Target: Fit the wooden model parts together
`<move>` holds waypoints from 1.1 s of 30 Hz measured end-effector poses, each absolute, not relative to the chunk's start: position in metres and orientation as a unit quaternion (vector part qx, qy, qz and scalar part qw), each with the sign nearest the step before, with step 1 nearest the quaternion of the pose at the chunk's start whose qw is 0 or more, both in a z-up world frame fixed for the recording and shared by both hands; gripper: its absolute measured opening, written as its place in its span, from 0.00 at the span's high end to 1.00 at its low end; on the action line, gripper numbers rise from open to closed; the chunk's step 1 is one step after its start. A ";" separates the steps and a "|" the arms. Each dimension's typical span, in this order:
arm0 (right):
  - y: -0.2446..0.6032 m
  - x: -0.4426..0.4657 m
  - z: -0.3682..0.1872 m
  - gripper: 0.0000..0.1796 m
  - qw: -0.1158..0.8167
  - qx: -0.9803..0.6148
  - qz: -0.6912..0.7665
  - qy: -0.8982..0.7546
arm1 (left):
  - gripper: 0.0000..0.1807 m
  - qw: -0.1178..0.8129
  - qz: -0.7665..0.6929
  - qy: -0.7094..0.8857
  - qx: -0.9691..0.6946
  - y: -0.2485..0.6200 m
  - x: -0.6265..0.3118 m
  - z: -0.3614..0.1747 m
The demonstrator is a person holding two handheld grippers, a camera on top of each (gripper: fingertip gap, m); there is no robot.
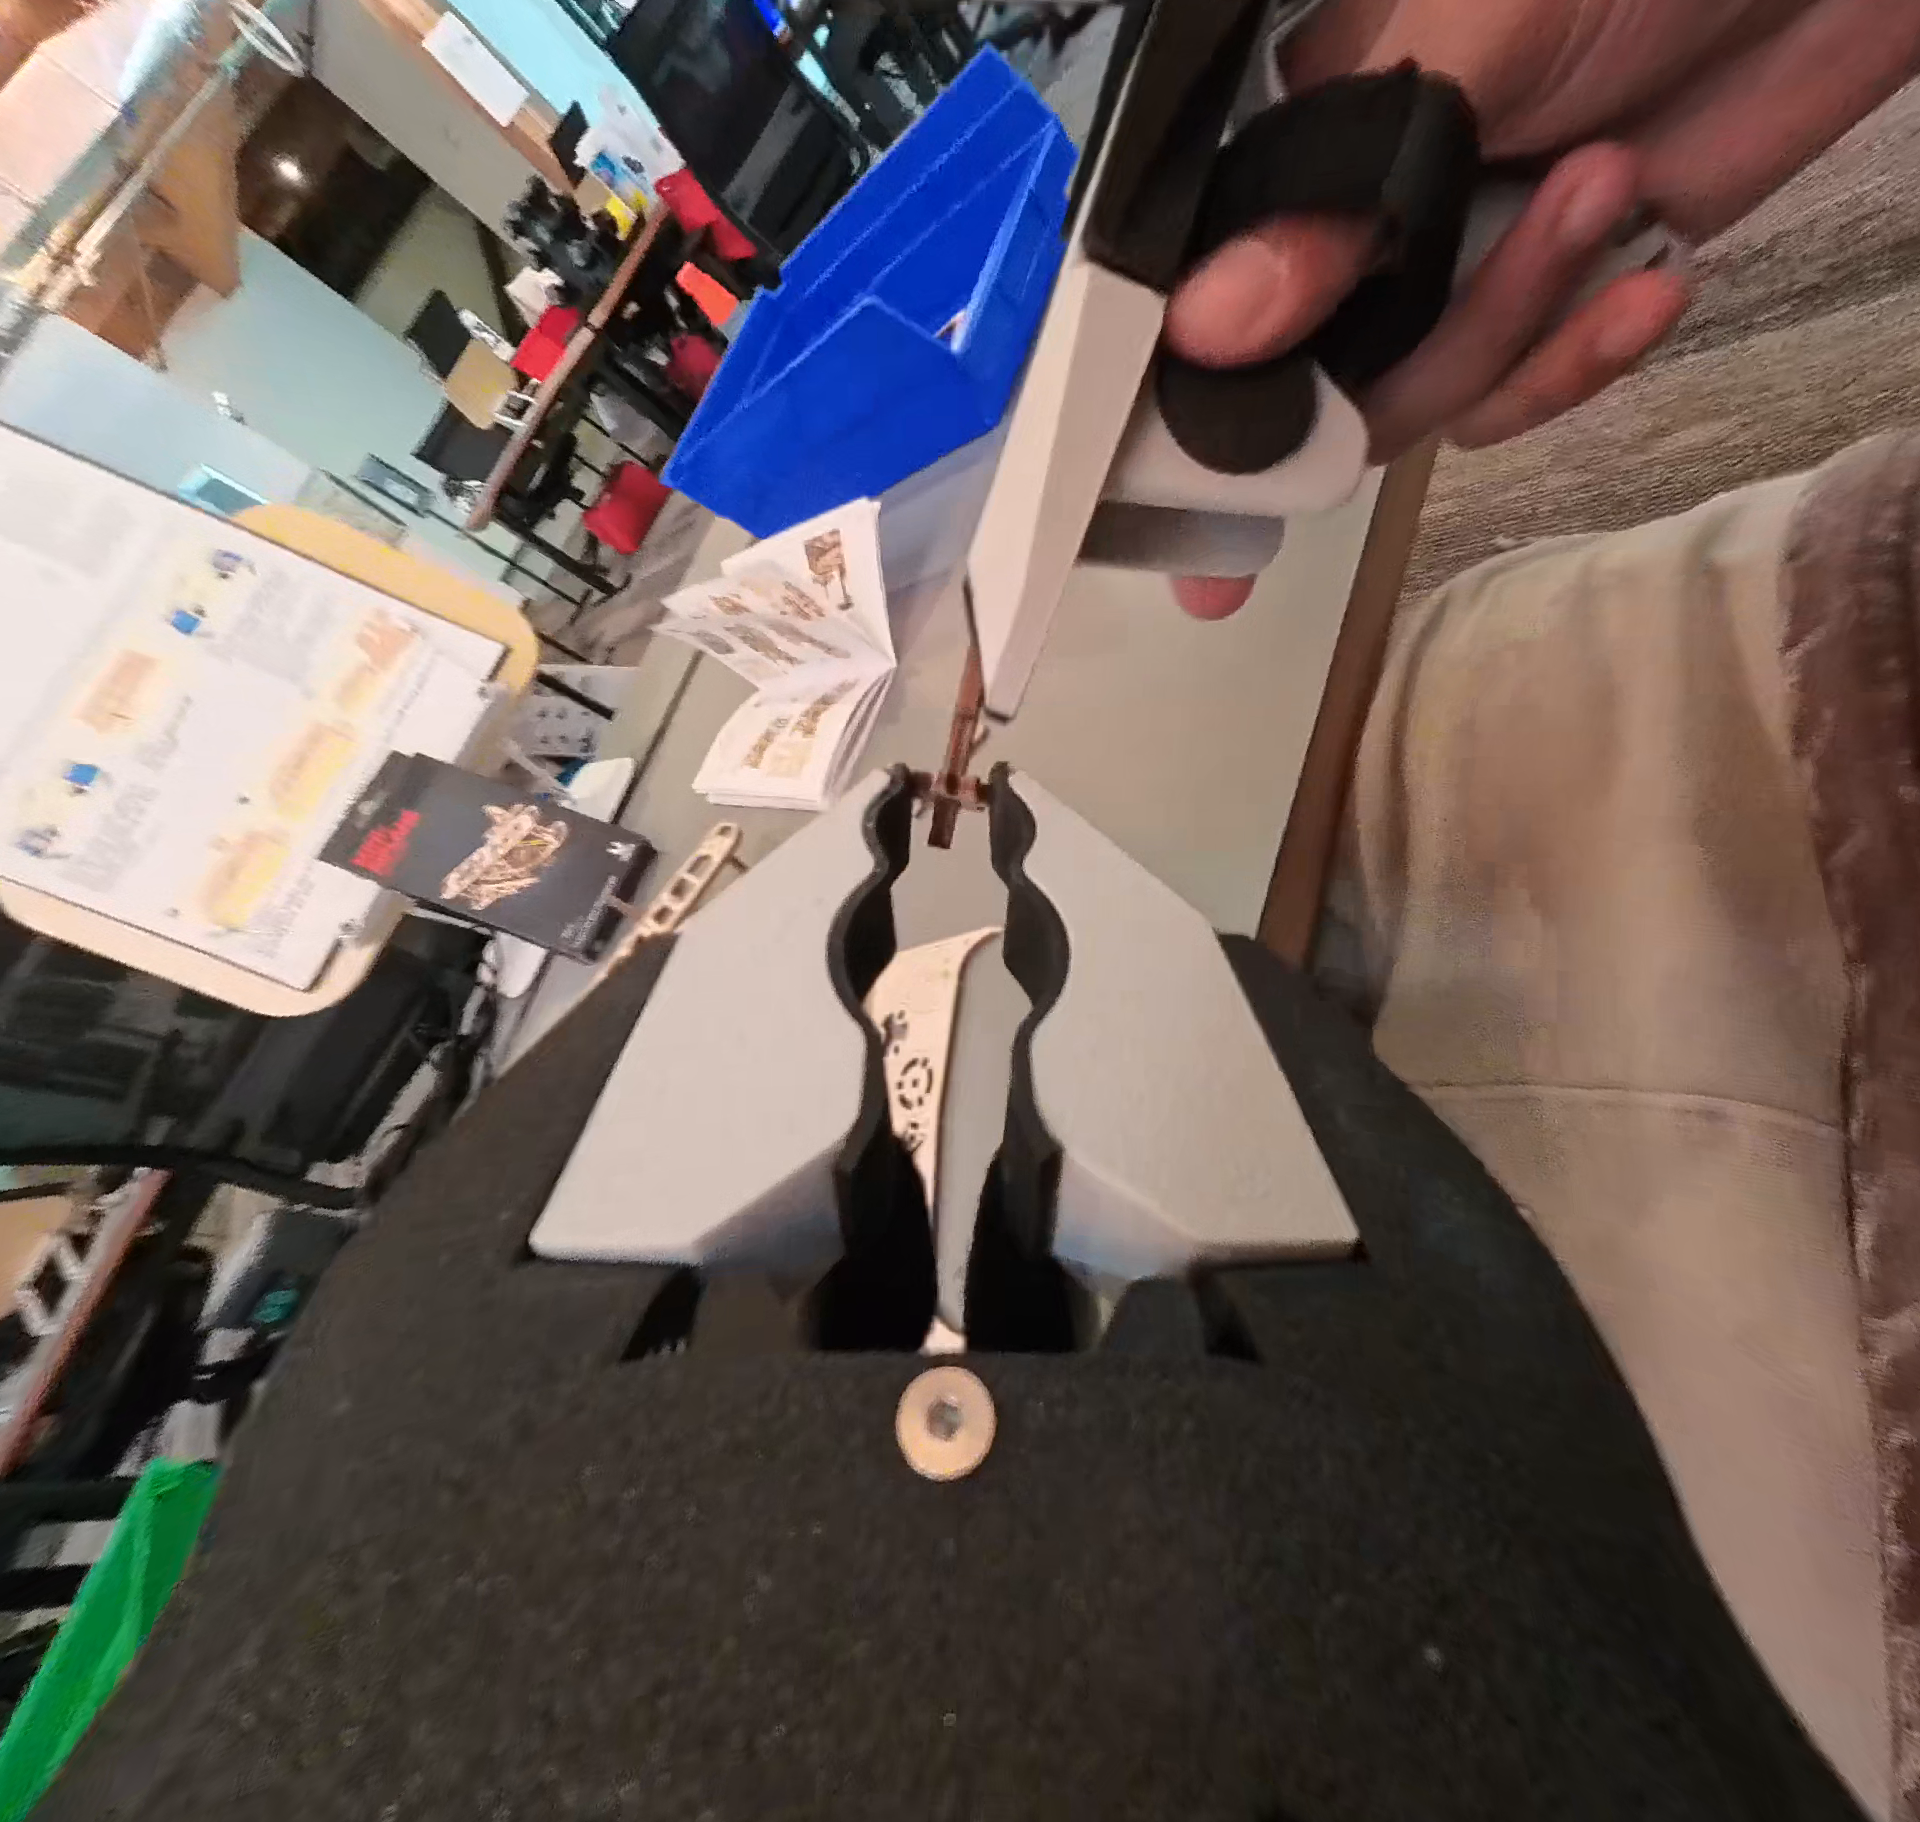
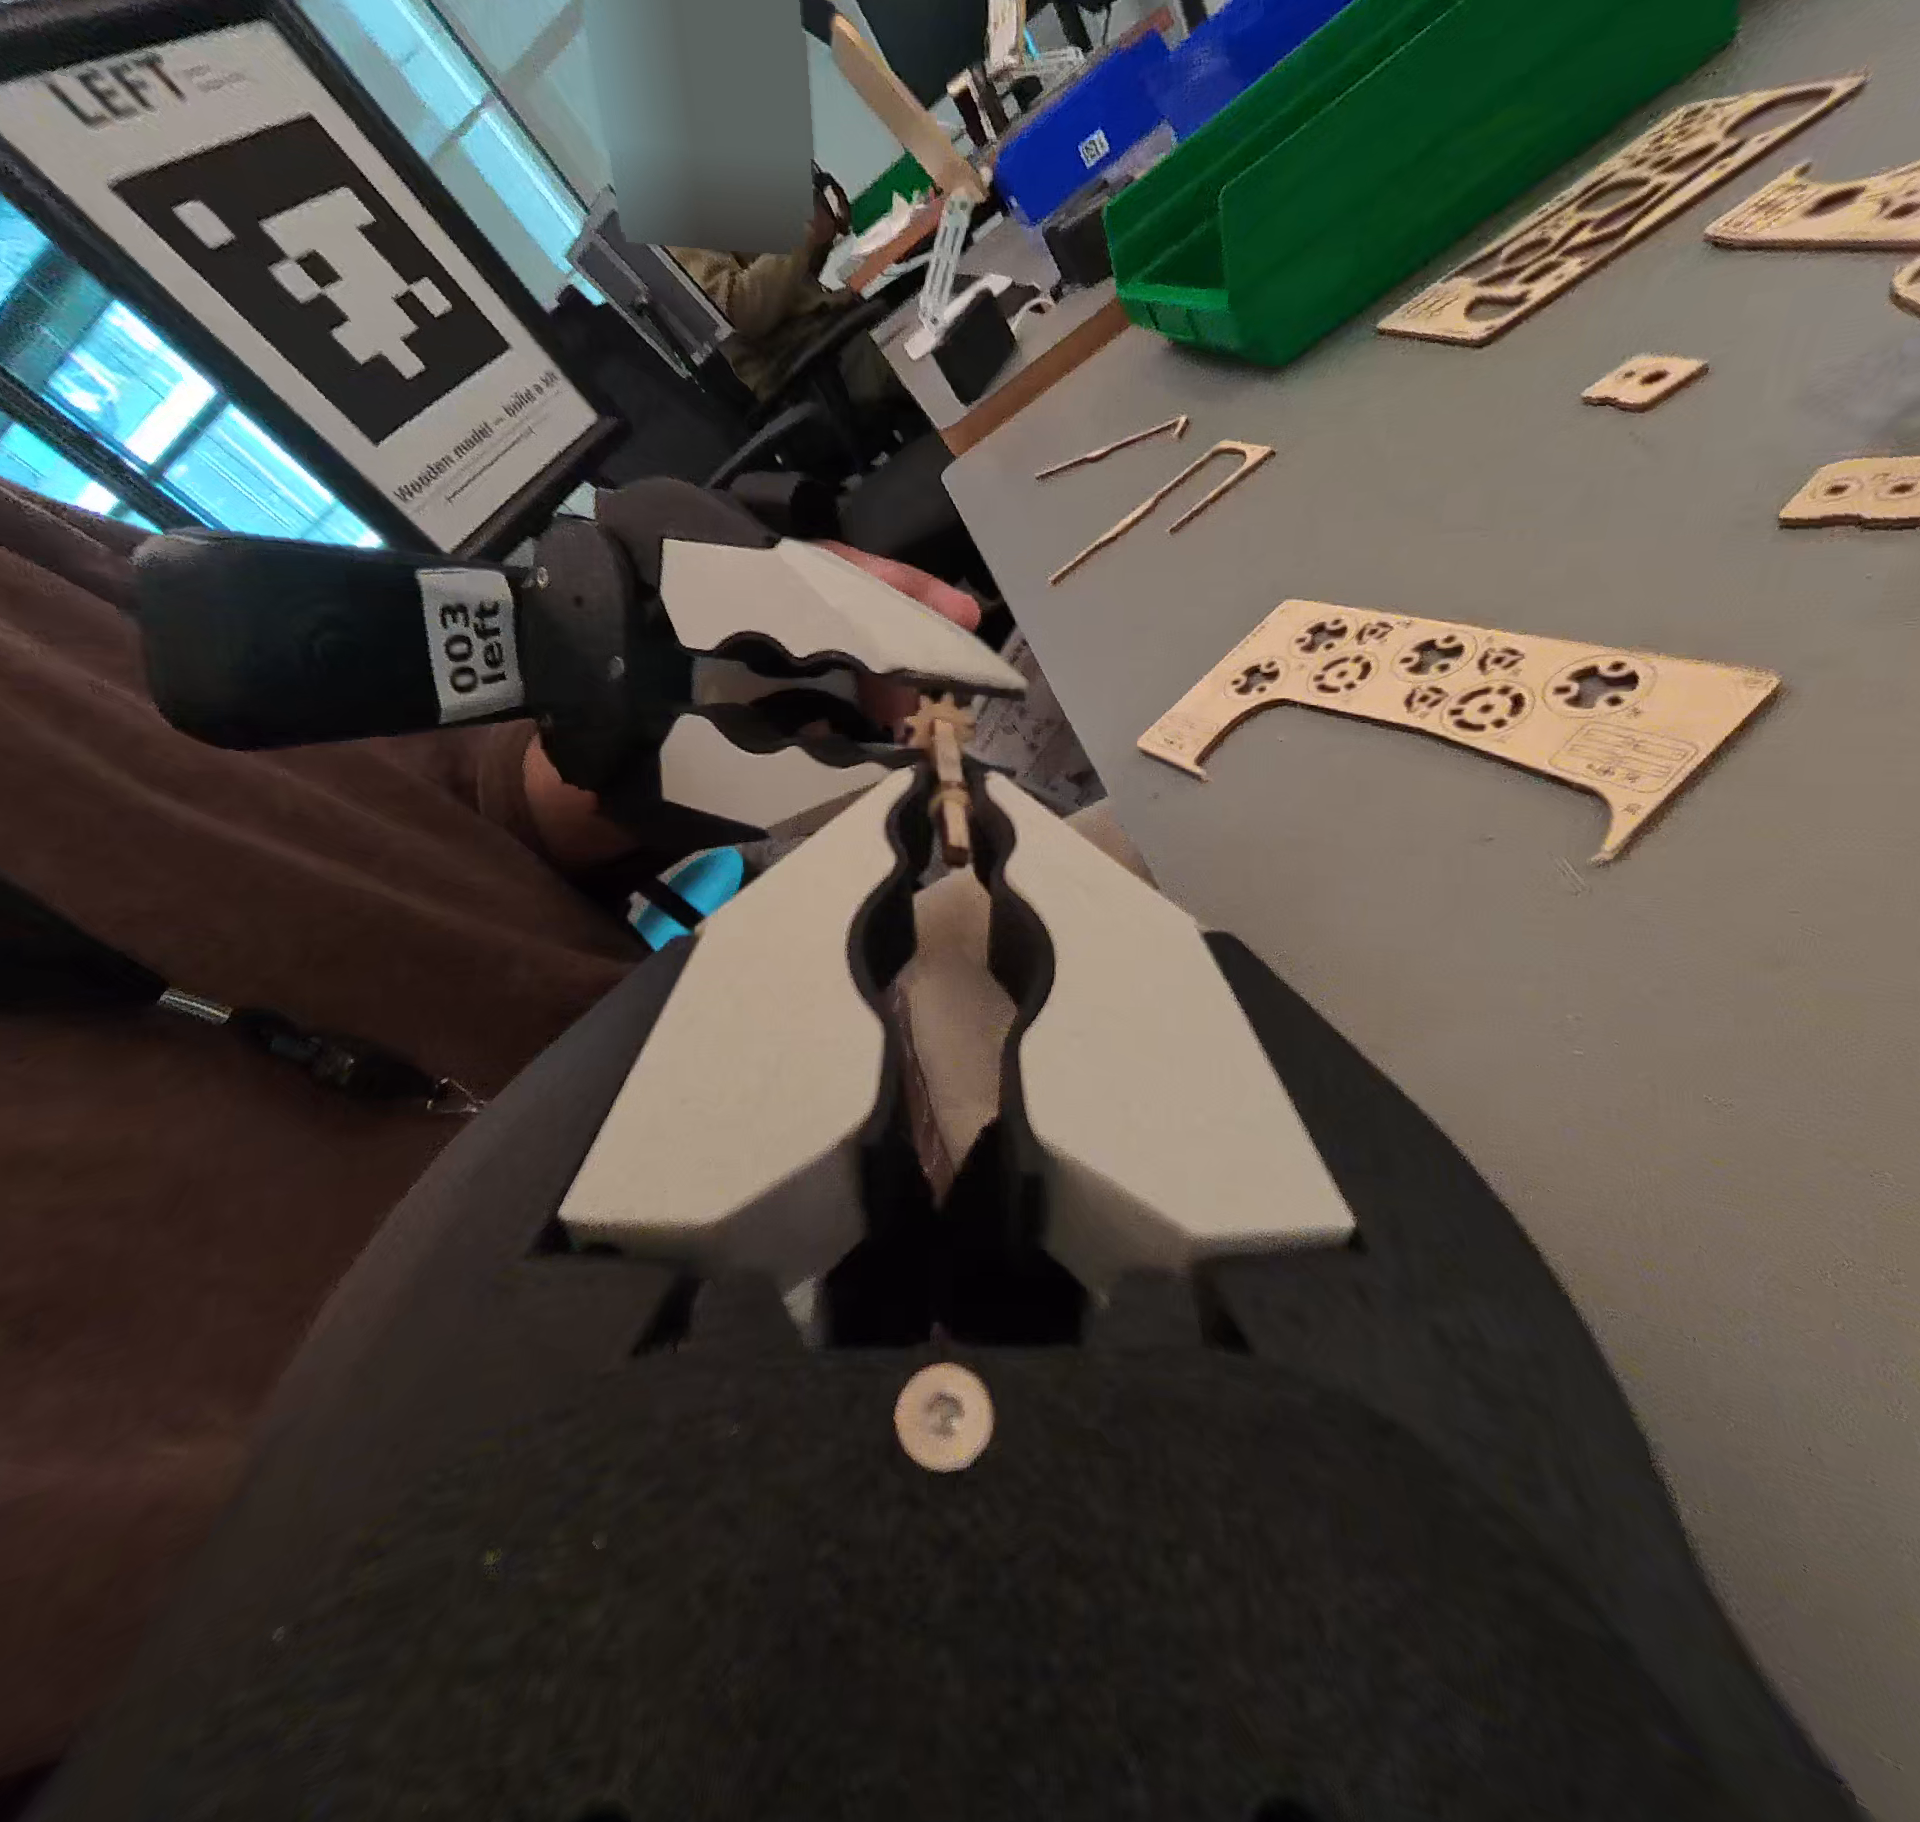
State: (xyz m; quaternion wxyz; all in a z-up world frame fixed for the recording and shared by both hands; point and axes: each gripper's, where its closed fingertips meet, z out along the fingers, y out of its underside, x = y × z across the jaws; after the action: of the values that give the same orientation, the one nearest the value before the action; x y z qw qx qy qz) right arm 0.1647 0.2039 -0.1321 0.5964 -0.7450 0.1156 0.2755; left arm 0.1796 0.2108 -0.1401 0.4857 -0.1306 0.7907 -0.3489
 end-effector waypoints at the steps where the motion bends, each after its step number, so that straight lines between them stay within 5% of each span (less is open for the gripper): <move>1: 0.201 0.161 -0.130 0.98 0.594 -0.751 0.267 0.108 | 0.93 0.490 -0.349 0.789 -0.125 0.209 0.176 -0.137; 13: 0.183 0.142 -0.097 0.97 0.673 -0.724 0.150 0.009 | 0.92 0.188 -0.599 0.725 -0.283 0.205 0.143 -0.111; 23: 0.159 0.207 -0.150 0.97 0.615 -0.779 0.049 0.114 | 0.97 0.274 -0.548 0.703 -0.362 0.261 0.177 -0.124; 30: 0.136 0.303 -0.189 0.97 0.545 -0.816 -0.092 0.170 | 0.81 0.207 -0.508 0.699 -0.459 0.297 0.203 -0.168; 33: 0.128 0.351 -0.192 0.97 0.539 -0.808 -0.124 0.204 | 0.82 0.234 -0.483 0.672 -0.510 0.338 0.220 -0.181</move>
State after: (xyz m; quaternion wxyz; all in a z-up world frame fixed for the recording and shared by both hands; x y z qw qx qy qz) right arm 0.3505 0.1282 -0.1921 0.5390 -0.8077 0.2038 -0.1243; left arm 0.2202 0.3375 -0.1805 0.2336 -0.5104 0.6720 -0.4830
